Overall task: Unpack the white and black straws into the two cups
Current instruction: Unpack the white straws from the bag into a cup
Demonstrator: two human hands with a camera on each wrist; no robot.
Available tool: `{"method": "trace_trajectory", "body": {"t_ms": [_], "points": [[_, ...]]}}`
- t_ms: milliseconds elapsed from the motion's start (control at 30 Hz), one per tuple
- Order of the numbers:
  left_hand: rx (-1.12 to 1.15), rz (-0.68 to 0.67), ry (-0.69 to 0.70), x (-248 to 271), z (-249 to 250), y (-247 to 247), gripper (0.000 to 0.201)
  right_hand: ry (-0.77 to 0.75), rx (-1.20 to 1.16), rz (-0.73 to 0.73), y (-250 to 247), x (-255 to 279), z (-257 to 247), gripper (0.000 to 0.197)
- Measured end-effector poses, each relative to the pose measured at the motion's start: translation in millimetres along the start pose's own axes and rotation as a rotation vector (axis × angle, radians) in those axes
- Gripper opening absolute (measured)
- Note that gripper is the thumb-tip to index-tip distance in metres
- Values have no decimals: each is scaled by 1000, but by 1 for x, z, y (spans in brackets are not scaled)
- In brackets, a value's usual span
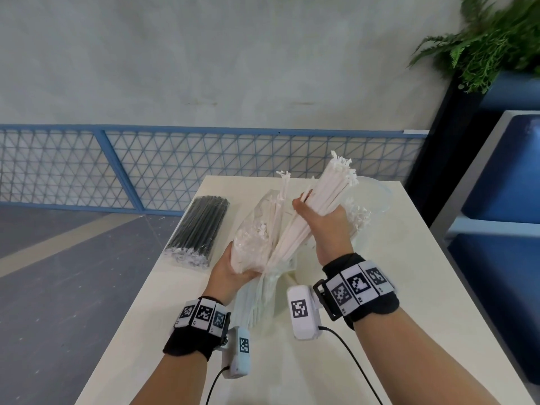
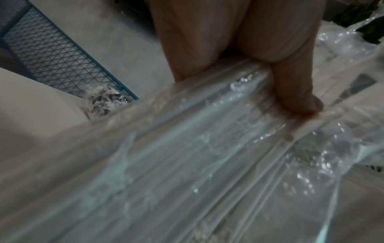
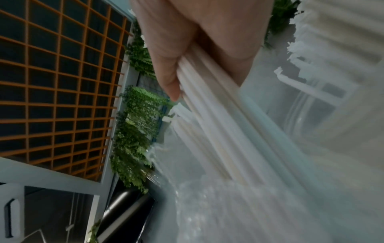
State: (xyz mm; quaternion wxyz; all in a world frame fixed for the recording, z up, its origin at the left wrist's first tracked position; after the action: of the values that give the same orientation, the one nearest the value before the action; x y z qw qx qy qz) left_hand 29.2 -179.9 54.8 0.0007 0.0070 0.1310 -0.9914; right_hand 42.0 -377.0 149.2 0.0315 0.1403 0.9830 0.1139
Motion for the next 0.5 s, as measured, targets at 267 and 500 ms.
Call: {"method": "trace_trajectory", "body": {"t_ms": [267,500], "points": [[24,-39,-2,2,-1,5,89,77,163,-108,8,22,39,19],[79,-61,7,4,10,3,83,85,119,-104,16,19,35,6]]}}
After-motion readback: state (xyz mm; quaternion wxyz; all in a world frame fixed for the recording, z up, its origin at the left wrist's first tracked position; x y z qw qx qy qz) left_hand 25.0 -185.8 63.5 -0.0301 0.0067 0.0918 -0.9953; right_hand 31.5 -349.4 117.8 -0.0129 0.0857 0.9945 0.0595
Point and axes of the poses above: each hand's wrist, its own x-axis away from the middle knuckle, its own y-axis out of the palm, z = x × y, the point moved 5 cm from there along -x, towards the middle knuckle, and after that the axes turned 1 degree about -x, right-handed, at the moved point
